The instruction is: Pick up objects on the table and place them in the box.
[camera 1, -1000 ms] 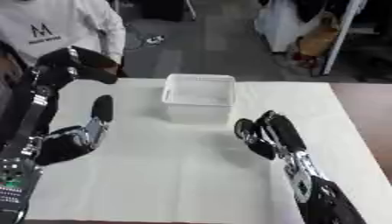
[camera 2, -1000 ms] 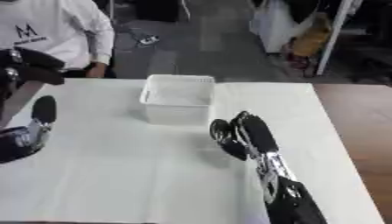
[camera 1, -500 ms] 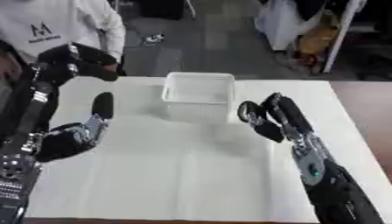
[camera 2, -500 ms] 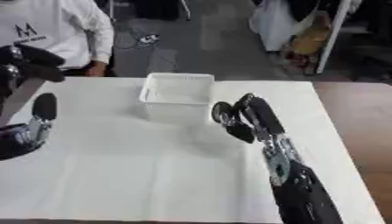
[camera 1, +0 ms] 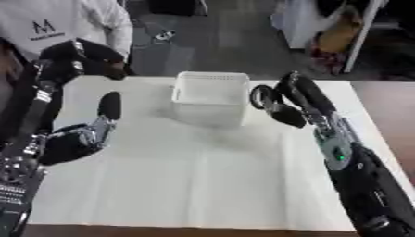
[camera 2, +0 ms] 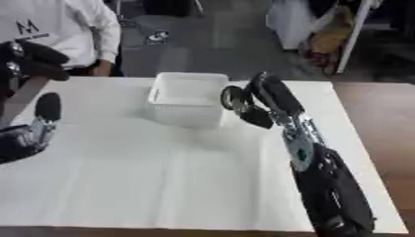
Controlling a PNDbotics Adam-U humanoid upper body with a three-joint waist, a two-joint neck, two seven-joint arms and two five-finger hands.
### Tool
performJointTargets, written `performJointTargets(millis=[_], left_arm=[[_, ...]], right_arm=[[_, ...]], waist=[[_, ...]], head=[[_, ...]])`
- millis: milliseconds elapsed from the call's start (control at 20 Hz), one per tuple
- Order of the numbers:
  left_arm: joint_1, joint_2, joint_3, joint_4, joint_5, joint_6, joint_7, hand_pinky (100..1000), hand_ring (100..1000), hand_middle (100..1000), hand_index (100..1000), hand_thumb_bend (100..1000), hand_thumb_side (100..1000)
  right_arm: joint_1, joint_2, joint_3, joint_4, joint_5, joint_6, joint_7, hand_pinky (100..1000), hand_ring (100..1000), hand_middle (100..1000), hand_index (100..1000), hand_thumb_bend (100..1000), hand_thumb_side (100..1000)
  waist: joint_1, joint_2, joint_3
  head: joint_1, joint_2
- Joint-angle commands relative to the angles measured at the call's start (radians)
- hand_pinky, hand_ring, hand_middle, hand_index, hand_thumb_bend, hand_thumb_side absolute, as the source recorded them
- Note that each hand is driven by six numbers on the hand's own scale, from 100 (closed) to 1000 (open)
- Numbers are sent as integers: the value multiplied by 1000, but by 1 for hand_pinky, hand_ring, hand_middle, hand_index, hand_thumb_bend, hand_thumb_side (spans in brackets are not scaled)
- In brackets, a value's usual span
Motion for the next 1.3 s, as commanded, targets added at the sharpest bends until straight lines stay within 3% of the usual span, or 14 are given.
performJointTargets(millis=[50,950,1300], left_arm=[[-16,24,11,-14,-5,0,5,575,494,659,667,201,566],[-46,16,11,-14,-5,-5,7,575,493,659,667,200,566],[-69,14,10,-14,-5,-9,9,576,493,660,667,201,565]], right_arm=[[-54,-27,9,2,-31,-19,10,100,100,100,225,100,660],[-207,-45,25,101,75,-88,-84,100,100,100,196,100,663],[-285,-51,11,191,178,-102,-159,100,100,100,205,100,664]], waist=[[3,-8,2],[12,27,30],[13,50,52]], head=[[7,2],[-10,-29],[-23,-53]])
